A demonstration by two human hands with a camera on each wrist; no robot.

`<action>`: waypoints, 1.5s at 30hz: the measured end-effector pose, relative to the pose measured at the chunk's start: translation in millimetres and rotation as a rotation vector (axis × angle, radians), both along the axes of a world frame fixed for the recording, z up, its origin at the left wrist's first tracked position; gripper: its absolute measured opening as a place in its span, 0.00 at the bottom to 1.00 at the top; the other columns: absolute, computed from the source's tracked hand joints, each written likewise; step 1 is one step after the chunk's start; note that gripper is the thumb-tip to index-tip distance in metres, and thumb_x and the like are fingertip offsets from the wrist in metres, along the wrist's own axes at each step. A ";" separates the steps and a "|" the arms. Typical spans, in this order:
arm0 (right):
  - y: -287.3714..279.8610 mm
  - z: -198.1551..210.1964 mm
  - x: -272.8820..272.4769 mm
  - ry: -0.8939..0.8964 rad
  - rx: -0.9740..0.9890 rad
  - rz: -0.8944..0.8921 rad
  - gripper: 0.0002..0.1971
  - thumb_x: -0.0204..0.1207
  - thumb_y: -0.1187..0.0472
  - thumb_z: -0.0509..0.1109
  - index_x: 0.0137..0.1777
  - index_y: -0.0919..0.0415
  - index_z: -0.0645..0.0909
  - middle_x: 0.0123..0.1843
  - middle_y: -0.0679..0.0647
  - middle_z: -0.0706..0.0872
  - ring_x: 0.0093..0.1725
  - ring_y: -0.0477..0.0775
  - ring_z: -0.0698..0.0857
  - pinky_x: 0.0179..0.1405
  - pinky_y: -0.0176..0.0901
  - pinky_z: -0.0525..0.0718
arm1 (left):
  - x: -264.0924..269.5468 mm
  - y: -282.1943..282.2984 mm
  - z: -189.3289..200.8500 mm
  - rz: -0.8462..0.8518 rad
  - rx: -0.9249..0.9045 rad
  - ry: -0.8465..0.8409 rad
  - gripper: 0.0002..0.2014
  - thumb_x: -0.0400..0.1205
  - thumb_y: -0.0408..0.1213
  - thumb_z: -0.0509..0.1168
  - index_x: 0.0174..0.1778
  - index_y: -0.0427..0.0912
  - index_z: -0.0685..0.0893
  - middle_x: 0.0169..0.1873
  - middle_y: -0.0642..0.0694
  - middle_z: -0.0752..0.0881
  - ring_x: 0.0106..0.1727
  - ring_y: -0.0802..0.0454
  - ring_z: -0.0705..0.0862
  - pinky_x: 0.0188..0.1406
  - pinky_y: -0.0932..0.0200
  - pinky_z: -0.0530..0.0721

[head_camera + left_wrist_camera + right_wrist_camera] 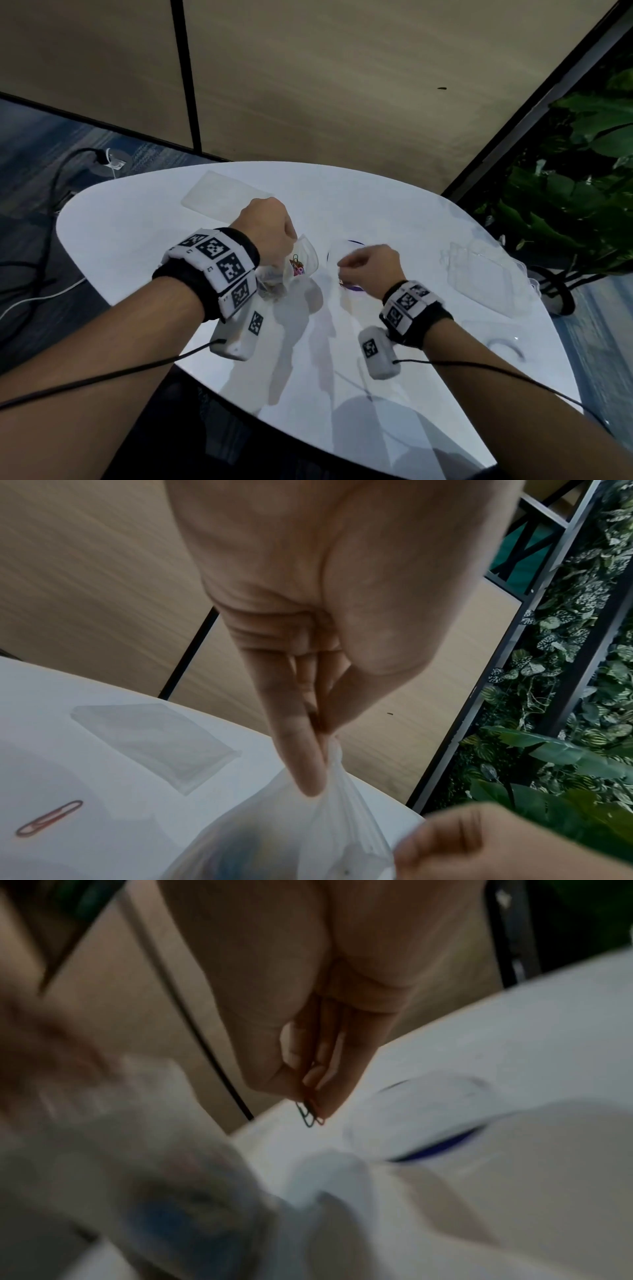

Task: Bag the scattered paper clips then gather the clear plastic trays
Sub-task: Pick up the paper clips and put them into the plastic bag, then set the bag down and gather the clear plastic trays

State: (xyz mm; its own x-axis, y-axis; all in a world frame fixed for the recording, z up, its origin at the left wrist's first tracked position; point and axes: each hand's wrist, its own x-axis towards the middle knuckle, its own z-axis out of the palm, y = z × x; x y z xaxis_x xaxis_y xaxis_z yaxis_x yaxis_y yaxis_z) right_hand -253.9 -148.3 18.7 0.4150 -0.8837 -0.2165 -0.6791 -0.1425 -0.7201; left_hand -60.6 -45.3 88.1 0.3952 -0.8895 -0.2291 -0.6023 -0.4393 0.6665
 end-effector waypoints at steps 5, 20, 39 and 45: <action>19.3 42.6 21.3 -0.544 0.227 -0.047 0.05 0.65 0.74 0.78 0.39 0.66 0.90 0.39 0.68 0.91 0.37 0.62 0.91 0.49 0.55 0.91 | -5.1 -3.6 -5.4 -0.038 0.008 0.065 0.11 0.82 0.26 0.63 0.45 0.38 0.92 0.31 0.41 0.92 0.35 0.46 0.93 0.48 0.51 0.93; 36.8 41.4 -3.8 -0.078 -0.349 0.424 0.04 0.73 0.53 0.77 0.40 0.51 0.87 0.34 0.42 0.88 0.35 0.38 0.85 0.44 0.38 0.86 | -10.1 -6.6 -8.7 -0.161 -0.036 0.278 0.17 0.83 0.25 0.64 0.66 0.40 0.84 0.42 0.43 0.93 0.44 0.49 0.93 0.48 0.57 0.92; -6.4 14.8 2.7 0.060 -0.443 0.400 0.07 0.74 0.44 0.72 0.44 0.43 0.89 0.39 0.45 0.76 0.37 0.42 0.77 0.41 0.41 0.77 | 17.5 -4.9 -43.6 -0.089 -0.100 0.012 0.03 0.78 0.39 0.76 0.39 0.45 0.94 0.30 0.49 0.92 0.33 0.49 0.93 0.42 0.51 0.94; -44.7 -4.8 -34.2 0.241 -0.331 0.216 0.07 0.74 0.49 0.72 0.43 0.49 0.90 0.40 0.48 0.83 0.40 0.51 0.82 0.44 0.44 0.80 | 33.5 -21.7 -66.8 0.058 -0.088 -0.060 0.06 0.80 0.39 0.73 0.46 0.42 0.94 0.35 0.47 0.92 0.38 0.48 0.91 0.53 0.53 0.91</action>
State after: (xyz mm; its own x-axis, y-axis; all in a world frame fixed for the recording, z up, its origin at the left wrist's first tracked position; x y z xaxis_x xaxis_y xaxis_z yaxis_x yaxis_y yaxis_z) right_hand -288.1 -193.1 13.9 0.5699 -0.8202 -0.0501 -0.7509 -0.4950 -0.4372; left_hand -27.1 -67.0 21.3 0.4576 -0.8802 -0.1259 -0.6171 -0.4163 0.6678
